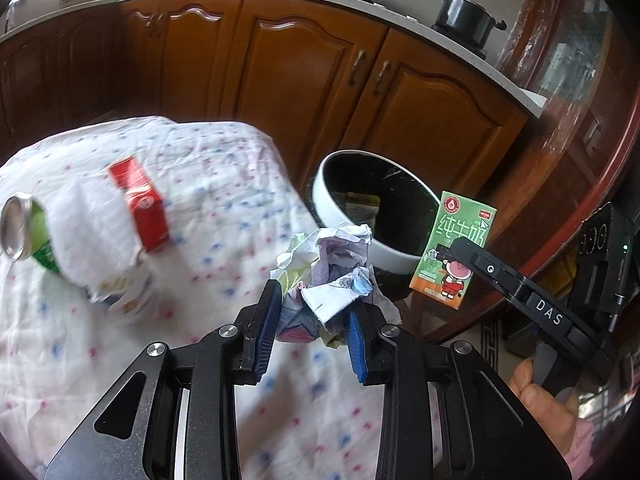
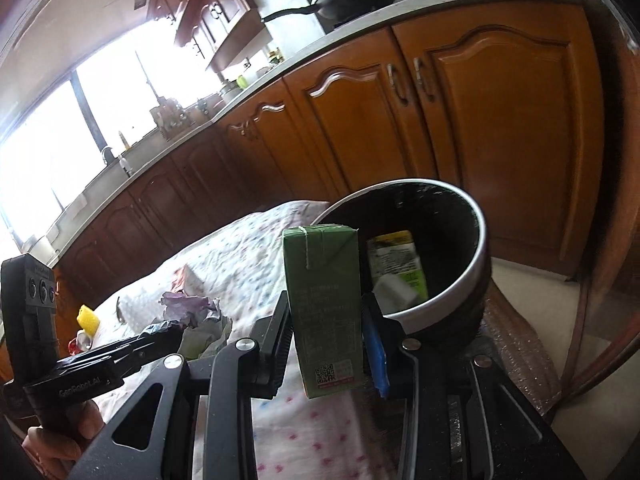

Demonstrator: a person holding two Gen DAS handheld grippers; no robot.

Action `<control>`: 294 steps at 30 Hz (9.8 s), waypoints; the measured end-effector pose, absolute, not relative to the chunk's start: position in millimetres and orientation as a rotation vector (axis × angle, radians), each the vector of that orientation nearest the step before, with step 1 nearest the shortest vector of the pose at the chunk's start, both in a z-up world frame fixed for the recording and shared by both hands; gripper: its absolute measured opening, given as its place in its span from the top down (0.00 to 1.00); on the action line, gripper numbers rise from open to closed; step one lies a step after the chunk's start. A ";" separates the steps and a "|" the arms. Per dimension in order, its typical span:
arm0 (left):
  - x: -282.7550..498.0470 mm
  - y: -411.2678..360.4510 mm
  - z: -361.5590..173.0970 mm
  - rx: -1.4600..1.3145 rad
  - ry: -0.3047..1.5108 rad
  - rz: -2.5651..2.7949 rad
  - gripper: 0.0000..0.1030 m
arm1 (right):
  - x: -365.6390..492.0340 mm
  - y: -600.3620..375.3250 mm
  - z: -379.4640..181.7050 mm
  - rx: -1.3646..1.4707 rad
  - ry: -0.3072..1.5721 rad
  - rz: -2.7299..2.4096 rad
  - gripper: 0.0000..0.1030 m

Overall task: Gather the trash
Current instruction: 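Carry both items over the bin and open both tools to drop them, then move both tools back from the bin toward the crushed can and paper cup, then grasp the crushed green soda can with the left tool while the right tool grasps the white paper cup, then carry the can and cup over the bin and open both tools to drop them, then move both tools back toward the white foam net and red carton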

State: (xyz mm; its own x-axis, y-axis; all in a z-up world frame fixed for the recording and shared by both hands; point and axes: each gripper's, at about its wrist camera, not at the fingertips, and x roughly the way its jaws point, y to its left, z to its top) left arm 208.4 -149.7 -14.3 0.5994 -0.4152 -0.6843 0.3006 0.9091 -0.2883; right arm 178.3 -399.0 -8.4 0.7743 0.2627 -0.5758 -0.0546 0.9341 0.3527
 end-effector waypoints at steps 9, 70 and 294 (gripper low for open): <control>232.8 -185.9 -8.8 -0.122 0.833 -0.455 0.72 | 197.2 -423.5 -1.0 0.331 0.648 0.131 0.67; 193.9 -121.2 -31.2 -0.237 0.878 -0.348 0.47 | 174.2 -365.8 -31.3 0.423 0.741 0.261 0.33; 194.9 -6.5 -54.9 -0.360 0.922 -0.158 0.26 | 188.0 -292.1 -50.4 0.358 0.828 0.413 0.29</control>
State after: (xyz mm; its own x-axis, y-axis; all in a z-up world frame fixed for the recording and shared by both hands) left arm 194.9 -6.5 -54.9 0.5976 -0.2851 -0.7494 -0.0198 0.9291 -0.3692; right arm 188.0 -292.1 -50.4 0.6059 0.4849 -0.6307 -0.2124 0.8626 0.4591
